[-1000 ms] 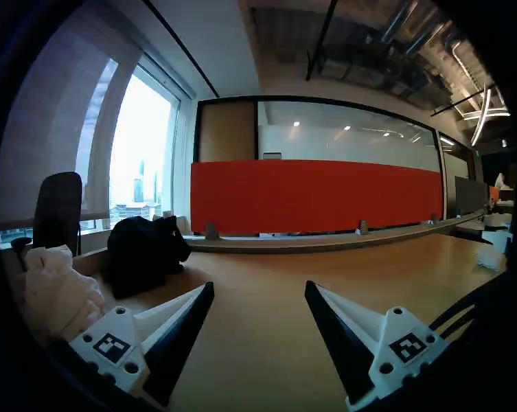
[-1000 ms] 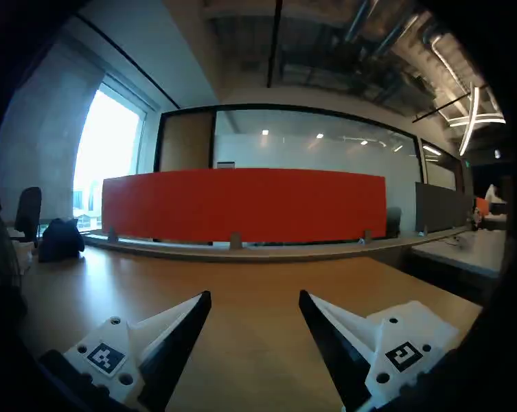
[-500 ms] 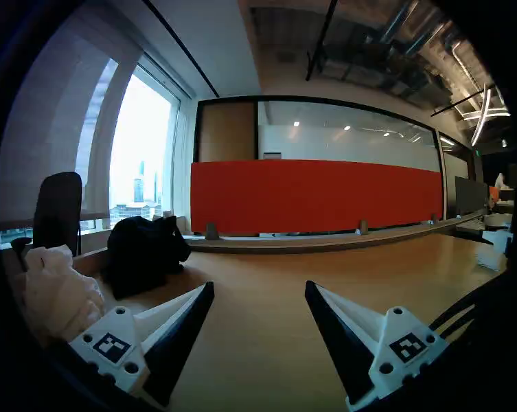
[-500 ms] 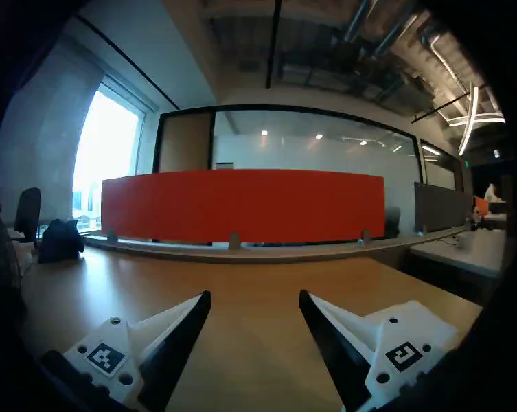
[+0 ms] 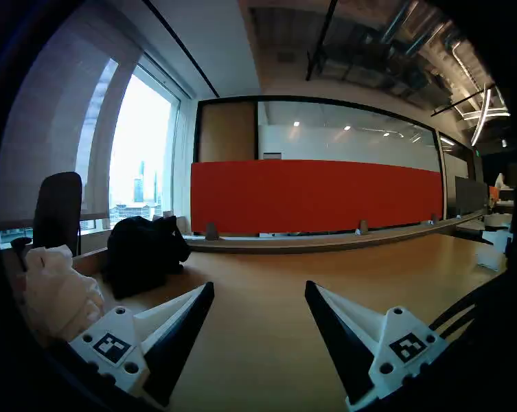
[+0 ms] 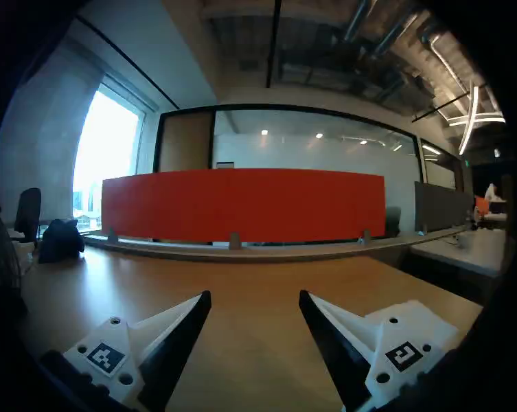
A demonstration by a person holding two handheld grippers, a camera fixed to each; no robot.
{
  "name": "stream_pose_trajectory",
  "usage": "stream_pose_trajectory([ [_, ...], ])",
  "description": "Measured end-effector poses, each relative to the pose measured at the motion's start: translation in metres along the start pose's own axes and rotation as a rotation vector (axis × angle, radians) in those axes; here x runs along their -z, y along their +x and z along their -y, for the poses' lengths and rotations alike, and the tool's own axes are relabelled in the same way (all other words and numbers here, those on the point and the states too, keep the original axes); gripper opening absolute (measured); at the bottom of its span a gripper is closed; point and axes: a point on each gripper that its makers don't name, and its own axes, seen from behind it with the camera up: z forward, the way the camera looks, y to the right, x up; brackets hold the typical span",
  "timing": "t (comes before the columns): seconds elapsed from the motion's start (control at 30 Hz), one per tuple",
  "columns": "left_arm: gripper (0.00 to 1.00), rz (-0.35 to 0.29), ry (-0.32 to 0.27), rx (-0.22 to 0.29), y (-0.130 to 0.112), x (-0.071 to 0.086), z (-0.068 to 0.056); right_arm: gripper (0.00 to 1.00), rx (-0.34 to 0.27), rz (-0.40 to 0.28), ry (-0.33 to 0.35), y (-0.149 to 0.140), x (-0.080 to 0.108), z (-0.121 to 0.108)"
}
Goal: Fold towel
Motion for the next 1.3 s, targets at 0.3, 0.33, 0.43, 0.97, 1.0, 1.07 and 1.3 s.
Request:
stream_pose_trajectory([
  [0.3, 0.98, 0.000, 0.000, 0.000, 0.0003, 0.0003, 0.0004, 1.00, -0.001, 0.000, 0.000, -0.0003, 0.0002, 0.0001],
  [0.33, 0.98, 0.000, 0.000, 0.000, 0.0004, 0.0002, 0.0005, 1.00, -0.001, 0.000, 0.000, -0.0002, 0.0003, 0.0001],
  [0.43, 0.98, 0.000, 0.000, 0.000, 0.0008, 0.0002, 0.0007, 0.99, -0.001, 0.000, 0.000, -0.0002, 0.0002, 0.0000],
  [0.97, 0.98, 0.001, 0.000, 0.000, 0.0038, 0.0009, 0.0014, 0.99, -0.001, 0.000, 0.000, 0.0002, 0.0000, -0.0003],
  [1.0, 0.98, 0.002, 0.000, 0.000, 0.0039, 0.0009, 0.0017, 1.00, -0.001, 0.000, 0.000, 0.0001, 0.0000, -0.0004],
  [1.07, 0.99, 0.002, 0.000, 0.000, 0.0041, 0.0011, 0.0017, 1.00, -0.001, 0.000, 0.000, 0.0000, 0.0001, -0.0003],
  [1.3, 0.98, 0.002, 0.000, 0.000, 0.0044, 0.0015, 0.0015, 1.00, -0.001, 0.000, 0.000, 0.0001, -0.0001, 0.0001],
])
